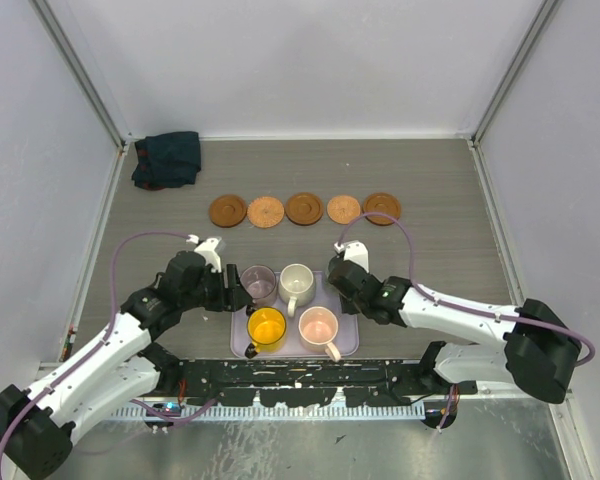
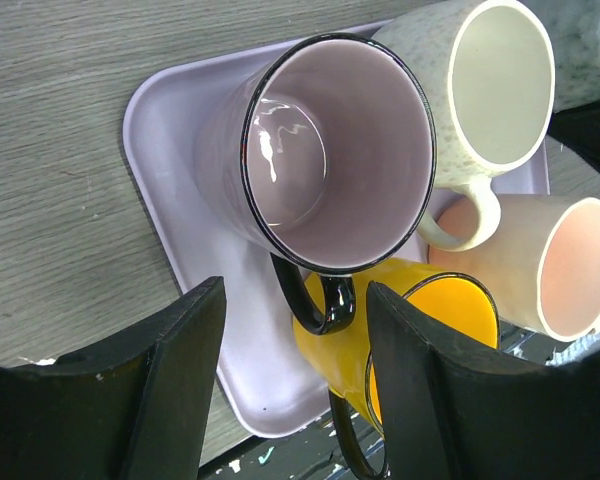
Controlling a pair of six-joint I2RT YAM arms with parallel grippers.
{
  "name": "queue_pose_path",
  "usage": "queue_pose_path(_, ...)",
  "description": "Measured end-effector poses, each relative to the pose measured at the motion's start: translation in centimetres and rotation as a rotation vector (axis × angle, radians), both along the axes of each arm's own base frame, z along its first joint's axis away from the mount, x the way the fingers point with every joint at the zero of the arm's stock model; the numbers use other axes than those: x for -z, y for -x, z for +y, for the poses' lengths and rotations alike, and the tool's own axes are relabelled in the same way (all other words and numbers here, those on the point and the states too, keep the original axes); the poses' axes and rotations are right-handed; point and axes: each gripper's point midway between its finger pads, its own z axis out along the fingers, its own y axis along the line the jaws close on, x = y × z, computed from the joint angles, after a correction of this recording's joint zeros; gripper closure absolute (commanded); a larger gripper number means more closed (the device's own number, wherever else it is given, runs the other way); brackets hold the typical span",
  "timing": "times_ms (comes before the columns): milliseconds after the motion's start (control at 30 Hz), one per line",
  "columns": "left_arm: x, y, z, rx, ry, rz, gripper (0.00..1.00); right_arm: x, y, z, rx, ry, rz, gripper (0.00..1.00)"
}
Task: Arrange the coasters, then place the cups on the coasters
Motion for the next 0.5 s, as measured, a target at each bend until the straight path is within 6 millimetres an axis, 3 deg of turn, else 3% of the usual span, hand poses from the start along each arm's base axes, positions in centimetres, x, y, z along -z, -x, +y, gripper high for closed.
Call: queue_pose_path(500, -0.5, -0.4, 0.3, -0.021, -0.001, -0.032, 0.41, -6.1, -4.6, -2.9, 0.071, 0.164, -0.265, 0.99)
